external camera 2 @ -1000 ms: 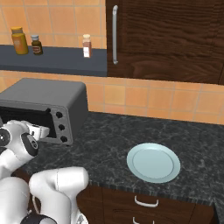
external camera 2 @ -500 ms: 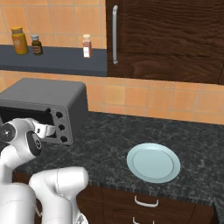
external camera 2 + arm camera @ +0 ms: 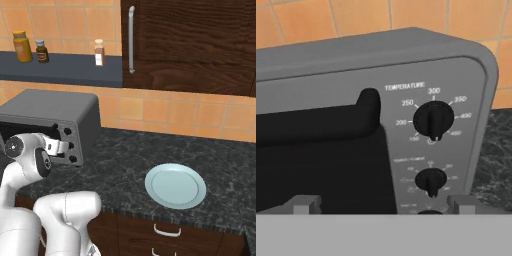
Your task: Pick up the kebab skewer and baguette bread, and place them inside the toaster oven. Close the toaster oven door and start by setting the timer.
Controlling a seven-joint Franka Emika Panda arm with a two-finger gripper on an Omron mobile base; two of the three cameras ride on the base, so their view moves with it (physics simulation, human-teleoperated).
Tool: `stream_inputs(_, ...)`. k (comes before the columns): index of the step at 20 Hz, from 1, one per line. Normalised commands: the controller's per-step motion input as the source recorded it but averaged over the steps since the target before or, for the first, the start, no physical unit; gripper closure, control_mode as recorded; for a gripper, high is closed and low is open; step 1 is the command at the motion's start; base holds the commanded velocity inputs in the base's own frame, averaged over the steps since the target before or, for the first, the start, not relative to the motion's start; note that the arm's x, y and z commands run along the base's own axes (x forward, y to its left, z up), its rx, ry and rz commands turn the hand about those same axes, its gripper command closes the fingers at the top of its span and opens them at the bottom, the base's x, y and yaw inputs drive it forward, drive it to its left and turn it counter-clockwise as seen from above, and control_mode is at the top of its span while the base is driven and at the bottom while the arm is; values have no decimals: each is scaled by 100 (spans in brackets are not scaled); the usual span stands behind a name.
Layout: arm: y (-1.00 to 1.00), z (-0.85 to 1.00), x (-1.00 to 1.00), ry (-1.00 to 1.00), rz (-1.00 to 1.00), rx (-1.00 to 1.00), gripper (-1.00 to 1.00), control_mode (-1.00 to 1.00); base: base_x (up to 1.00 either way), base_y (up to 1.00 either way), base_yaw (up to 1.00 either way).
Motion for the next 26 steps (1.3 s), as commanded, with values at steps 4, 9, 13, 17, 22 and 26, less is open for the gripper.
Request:
stream_inputs(4, -30, -44, 16, -6, 5, 0, -100, -100, 0, 0, 0)
stream_inputs(9, -21, -52, 11, -10, 7, 0, -100, -100, 0, 0, 0)
stream_inputs(13, -23, -61, 28, -17, 6, 0, -100, -100, 0, 0, 0)
stream_inputs(17, -19, -54, 32, -13, 6, 0, -100, -100, 0, 0, 0)
stream_inputs(22, -21, -21, 25, -2, 3, 2, -100, -100, 0, 0, 0)
stream_inputs(26, -22, -16, 21, 0, 0, 4, -100, -100, 0, 0, 0)
